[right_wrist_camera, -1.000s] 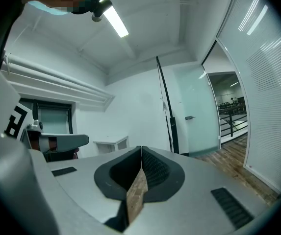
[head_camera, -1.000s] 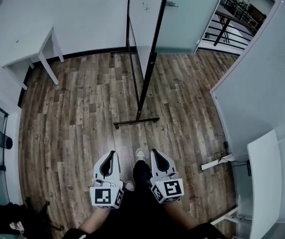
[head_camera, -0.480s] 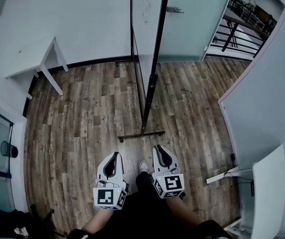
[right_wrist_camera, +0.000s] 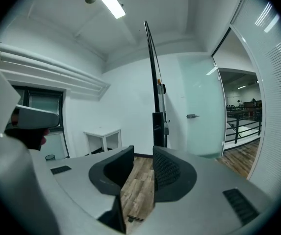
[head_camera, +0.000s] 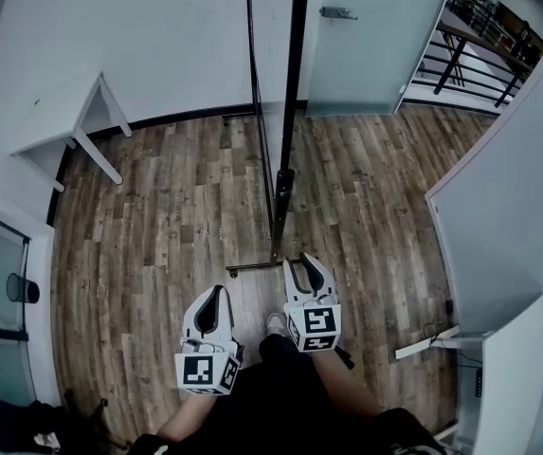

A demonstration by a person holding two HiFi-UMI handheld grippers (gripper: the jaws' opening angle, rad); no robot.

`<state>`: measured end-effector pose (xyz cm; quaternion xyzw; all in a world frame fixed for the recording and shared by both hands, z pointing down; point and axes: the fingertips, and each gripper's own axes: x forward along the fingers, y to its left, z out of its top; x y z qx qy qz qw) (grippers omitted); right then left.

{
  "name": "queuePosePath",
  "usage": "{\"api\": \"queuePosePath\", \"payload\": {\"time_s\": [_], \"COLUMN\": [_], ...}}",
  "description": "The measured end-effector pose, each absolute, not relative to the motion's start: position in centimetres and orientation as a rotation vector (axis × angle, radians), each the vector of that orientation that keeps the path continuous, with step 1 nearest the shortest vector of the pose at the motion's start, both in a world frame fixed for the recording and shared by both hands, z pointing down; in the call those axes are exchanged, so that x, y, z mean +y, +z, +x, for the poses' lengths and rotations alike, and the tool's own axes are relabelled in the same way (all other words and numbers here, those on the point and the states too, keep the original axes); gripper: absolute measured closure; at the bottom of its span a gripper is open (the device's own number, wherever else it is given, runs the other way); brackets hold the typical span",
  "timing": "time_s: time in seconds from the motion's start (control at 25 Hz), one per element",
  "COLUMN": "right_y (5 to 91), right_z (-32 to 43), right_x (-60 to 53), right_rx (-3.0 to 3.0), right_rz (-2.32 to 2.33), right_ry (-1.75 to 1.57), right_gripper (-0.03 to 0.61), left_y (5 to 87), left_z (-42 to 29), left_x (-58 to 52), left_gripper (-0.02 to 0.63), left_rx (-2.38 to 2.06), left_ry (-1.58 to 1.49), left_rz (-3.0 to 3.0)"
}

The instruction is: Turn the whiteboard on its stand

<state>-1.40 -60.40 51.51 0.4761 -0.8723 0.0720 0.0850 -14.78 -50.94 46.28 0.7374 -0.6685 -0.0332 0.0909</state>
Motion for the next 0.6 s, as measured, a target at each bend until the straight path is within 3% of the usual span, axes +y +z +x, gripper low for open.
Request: {"api": "queuePosePath", "payload": {"time_s": [0.32,0.6], "right_y": [57.0,59.7], "right_z": [-2.9,-4.2], "right_x": [-69.2,-74.9], "right_rx": [-2.508,-2.447], "right_rz": [1.366,1.359], "right_ry": [0.253,0.287], "right_gripper": [0.394,0.359], "left_y": [46.8,47.0], "left_z": [-15.2,-17.0], "left_x": [-56.1,-59.2], "left_gripper": [0.594,0.594], "left_rx": [-2.035,-2.079], "left_ry": [-0.099,-0.108], "left_rz": [2.144,2.1]}}
